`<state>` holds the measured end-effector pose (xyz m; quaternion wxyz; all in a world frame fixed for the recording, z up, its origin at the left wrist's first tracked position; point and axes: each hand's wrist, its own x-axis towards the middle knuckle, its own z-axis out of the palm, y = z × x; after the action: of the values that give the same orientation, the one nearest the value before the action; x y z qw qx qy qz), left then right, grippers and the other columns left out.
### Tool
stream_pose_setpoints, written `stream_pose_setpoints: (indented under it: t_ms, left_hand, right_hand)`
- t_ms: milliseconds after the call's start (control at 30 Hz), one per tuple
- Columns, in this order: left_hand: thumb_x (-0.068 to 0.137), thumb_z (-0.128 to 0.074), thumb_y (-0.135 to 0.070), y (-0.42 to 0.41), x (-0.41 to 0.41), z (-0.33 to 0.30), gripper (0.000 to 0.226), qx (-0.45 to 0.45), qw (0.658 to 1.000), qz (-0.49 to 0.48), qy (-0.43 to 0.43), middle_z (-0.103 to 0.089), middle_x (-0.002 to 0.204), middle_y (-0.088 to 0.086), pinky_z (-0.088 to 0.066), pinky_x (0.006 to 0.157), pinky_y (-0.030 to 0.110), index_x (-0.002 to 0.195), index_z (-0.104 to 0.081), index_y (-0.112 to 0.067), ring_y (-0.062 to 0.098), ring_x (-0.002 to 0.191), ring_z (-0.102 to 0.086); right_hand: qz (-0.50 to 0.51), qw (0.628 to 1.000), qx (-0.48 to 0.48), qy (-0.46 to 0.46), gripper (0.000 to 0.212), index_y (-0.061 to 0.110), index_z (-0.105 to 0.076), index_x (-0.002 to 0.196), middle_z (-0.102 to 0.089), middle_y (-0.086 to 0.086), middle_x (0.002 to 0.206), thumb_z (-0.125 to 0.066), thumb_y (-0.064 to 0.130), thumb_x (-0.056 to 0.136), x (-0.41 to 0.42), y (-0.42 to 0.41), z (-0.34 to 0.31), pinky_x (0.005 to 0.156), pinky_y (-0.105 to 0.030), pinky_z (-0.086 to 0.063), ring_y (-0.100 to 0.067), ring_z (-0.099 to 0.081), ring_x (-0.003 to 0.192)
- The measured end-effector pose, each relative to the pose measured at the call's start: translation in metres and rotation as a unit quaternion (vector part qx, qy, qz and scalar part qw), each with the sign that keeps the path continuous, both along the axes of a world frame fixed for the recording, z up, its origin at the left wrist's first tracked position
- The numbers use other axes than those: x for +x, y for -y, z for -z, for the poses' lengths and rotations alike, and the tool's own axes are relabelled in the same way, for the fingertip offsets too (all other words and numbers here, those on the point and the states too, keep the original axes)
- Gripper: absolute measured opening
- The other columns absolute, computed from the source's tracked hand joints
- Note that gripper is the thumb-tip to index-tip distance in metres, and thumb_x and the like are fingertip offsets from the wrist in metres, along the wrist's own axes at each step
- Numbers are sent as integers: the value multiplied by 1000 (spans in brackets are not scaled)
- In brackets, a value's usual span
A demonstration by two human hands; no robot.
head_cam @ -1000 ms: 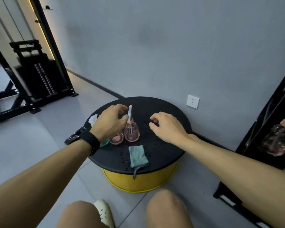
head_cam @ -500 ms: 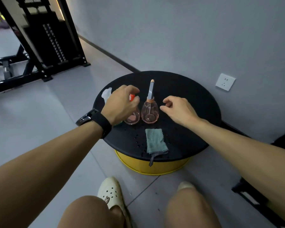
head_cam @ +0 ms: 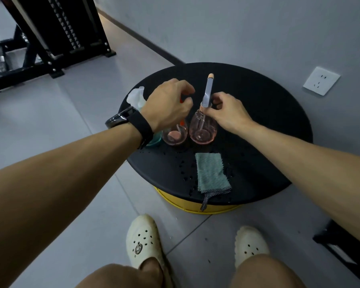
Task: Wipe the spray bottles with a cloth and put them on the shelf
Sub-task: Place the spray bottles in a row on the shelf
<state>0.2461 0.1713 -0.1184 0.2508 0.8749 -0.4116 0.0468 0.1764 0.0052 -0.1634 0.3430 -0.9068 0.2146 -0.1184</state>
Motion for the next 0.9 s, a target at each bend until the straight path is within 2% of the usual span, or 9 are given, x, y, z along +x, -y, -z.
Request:
stream_pose_setpoints:
  t_ms: [133,200,400,567,800,900]
  left_hand:
    - [96,-52,-23,4,3,5,31,3,1000,4,1,-64,121,3,-48,95,31,124,-64,-16,16,108,-59]
    - [96,-52,-23,4,4,6,31,6,1000,5,3,-64,120,3,-48,95,30,124,-64,-16,16,108,-59]
    - [94,-53,-22,6,1,5,31,5,1000,3,2,-65,120,3,-48,98,38,122,-65,-16,19,110,-60]
    - [95,-53,-21,5,-3,-1,31,-2,1000,7,8,-65,121,2,-48,97,35,123,-65,-16,17,110,-59]
    - [96,-52,-21,4,-16,-24,30,4,1000,17,15,-64,122,3,-47,96,31,123,-64,-15,17,112,-58]
    - [96,-53,-21,7,-28,-42,31,5,999,27,17,-64,124,3,-46,100,34,125,-63,-15,17,114,-57]
  right_hand:
    - [-12,1000,26,3,35,19,-61,115,-65,3,109,-69,37,86,7,0,7,88,-36,-51,-15,-61,101]
    - [-11,999,31,7,30,19,-62,113,-66,4,103,-68,35,87,9,-3,9,84,-34,-51,-15,-62,97]
    - [0,1000,28,7,24,21,-62,110,-64,5,98,-64,33,90,7,-6,6,80,-37,-51,-18,-62,93]
    - [1,1000,29,2,25,21,-62,112,-63,5,97,-64,34,91,0,-6,1,82,-40,-52,-19,-62,95]
    - [1,999,21,25,29,21,-61,117,-61,7,100,-63,33,92,-23,-2,-32,83,-36,-51,-17,-62,98]
    - [8,999,16,41,27,21,-62,116,-63,7,100,-63,33,92,-41,1,-53,82,-35,-51,-16,-62,98]
